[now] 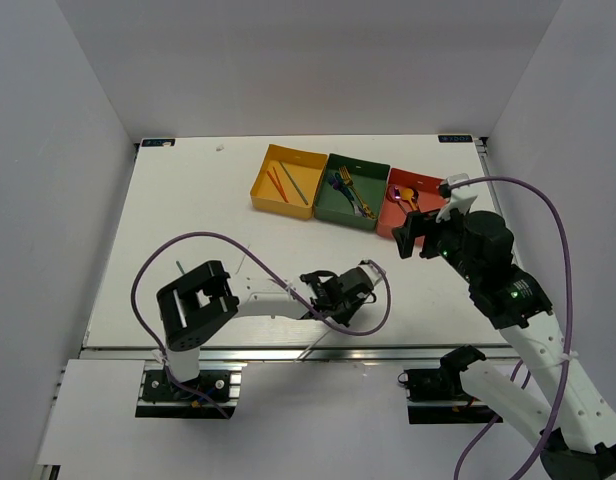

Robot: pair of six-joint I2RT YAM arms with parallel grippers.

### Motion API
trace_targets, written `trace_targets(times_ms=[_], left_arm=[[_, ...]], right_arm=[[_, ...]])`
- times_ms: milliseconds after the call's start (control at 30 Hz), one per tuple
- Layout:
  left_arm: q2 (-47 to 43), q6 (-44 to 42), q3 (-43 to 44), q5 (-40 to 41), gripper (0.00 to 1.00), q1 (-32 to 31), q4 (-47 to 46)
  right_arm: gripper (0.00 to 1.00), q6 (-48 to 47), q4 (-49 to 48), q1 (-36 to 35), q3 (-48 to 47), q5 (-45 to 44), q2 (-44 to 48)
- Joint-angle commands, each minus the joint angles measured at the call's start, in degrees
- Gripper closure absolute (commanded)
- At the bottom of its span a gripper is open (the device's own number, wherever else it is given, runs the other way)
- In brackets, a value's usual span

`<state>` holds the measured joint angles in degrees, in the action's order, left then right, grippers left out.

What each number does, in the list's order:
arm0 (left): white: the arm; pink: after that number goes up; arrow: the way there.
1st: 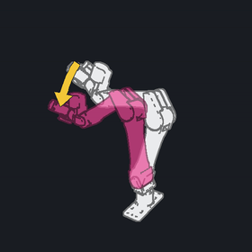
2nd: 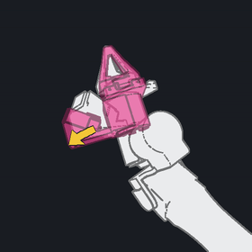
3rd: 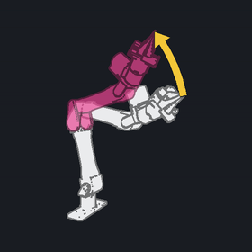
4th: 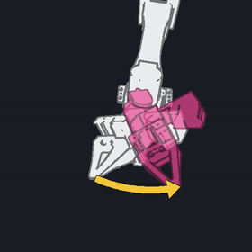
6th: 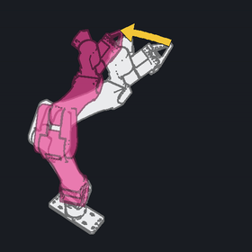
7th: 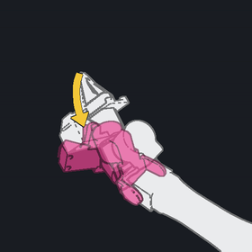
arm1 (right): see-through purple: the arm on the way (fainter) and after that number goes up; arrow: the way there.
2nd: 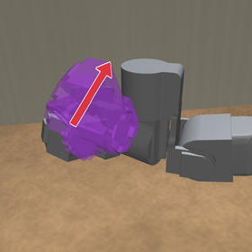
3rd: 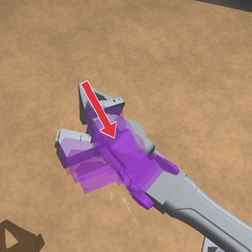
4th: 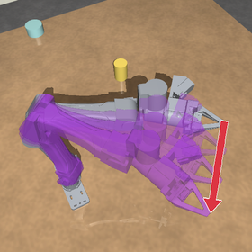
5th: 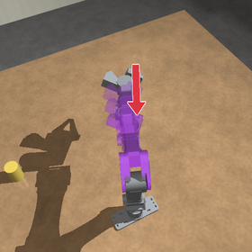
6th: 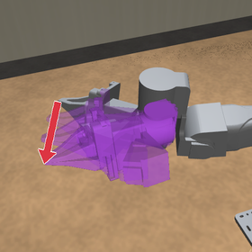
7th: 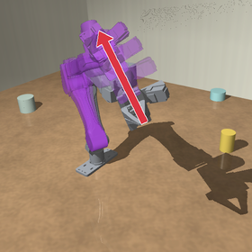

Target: Sort the eating utensils into containers

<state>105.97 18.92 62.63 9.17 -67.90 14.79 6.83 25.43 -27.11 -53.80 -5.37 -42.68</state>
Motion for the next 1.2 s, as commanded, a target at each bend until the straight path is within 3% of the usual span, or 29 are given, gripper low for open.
trace_targets(times_ms=[0,100,300,467,700,833,1167], left_arm=[[-0.6,1.1,-1.4,6.9,1.00,0.1,11.8],[-7.0,5.1,1.8,14.8,1.00,3.2,14.2],[-22.2,12.4,4.9,17.4,1.00,16.9,11.8],[-23.5,17.5,10.7,22.2,1.00,25.8,12.9],[-11.7,23.0,24.4,15.7,1.00,40.5,5.8],[-2.5,20.9,35.0,16.8,1.00,43.7,0.3],[13.7,18.3,45.6,12.3,0.99,48.6,-11.3]], right_arm=[[0.11,-0.8,-1.7,0.0,-2.1,0.0,1.5],[0.11,-0.5,-2.0,0.0,-2.1,-1.2,1.5],[0.11,0.2,-2.8,0.0,-1.7,-1.8,0.8],[0.11,0.7,-4.5,0.0,-0.3,-1.1,0.5],[0.11,2.4,-8.5,0.0,1.5,1.8,-1.8],[0.11,2.9,-10.4,0.0,2.3,3.3,-3.1],[0.11,2.2,-13.0,0.0,3.5,7.2,-4.1]])
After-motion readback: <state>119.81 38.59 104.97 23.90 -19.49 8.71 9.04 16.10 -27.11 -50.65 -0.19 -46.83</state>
